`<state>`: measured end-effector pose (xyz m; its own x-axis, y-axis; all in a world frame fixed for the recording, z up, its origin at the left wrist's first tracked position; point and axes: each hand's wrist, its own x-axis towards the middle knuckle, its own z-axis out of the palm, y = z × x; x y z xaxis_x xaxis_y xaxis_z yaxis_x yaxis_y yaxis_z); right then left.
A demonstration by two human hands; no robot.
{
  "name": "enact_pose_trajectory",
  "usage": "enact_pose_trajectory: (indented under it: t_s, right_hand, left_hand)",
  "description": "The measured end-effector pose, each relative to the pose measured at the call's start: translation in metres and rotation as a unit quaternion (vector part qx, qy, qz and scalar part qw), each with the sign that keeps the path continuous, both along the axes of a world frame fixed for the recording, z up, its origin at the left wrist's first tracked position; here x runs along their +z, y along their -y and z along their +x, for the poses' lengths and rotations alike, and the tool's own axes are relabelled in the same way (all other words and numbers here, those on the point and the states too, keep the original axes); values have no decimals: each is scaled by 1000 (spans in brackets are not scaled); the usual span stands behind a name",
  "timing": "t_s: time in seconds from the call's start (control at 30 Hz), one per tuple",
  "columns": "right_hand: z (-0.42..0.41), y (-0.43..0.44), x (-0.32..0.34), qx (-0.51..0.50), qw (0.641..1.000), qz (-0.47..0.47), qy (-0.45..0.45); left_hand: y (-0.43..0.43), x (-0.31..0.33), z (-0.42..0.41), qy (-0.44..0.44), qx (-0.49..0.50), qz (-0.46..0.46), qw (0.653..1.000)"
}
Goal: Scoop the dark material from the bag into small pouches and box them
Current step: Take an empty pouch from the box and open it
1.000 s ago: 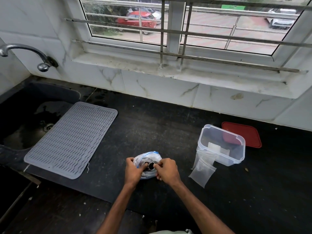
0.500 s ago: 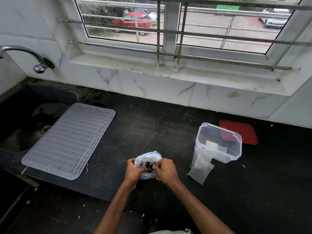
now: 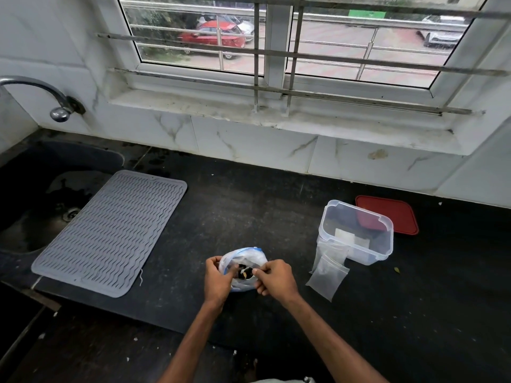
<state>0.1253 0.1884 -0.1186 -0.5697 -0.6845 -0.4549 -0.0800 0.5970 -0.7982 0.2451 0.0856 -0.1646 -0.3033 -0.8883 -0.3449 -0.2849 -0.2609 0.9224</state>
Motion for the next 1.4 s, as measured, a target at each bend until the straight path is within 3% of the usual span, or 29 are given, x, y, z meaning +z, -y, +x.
enact_pose_trajectory:
  t_s: [0.37, 0.57, 0.77, 0.9, 0.97, 1.07, 1.23, 1.4]
  right_hand:
    - [-8, 0, 2, -11, 999, 21, -46]
    - [-11, -3, 4, -43, 999, 2, 0]
    - [-27, -28, 25, -74, 992, -49, 94]
    - [-45, -56, 47, -109, 976, -94, 166]
    - [-57, -75, 60, -131, 968, -109, 182]
    - [-82, -107, 76, -166, 964, -128, 163]
    - [-122, -150, 83, -245, 949, -153, 128]
    - [-144, -169, 81, -249, 950, -150, 115]
  left_hand:
    - [-7, 5, -11, 3, 25, 18, 1000]
    - [-7, 18, -9, -9, -1, -3, 1000]
    - [-16, 38, -8, 43, 7, -149, 988]
    - [-37, 64, -24, 41, 11, -382, 923]
    - [-56, 72, -44, 22, -24, -415, 909]
    - [-93, 67, -80, 23, -91, -373, 923]
    - [-159, 47, -129, 144, -230, -309, 911]
    - [-183, 29, -160, 251, -224, -298, 893]
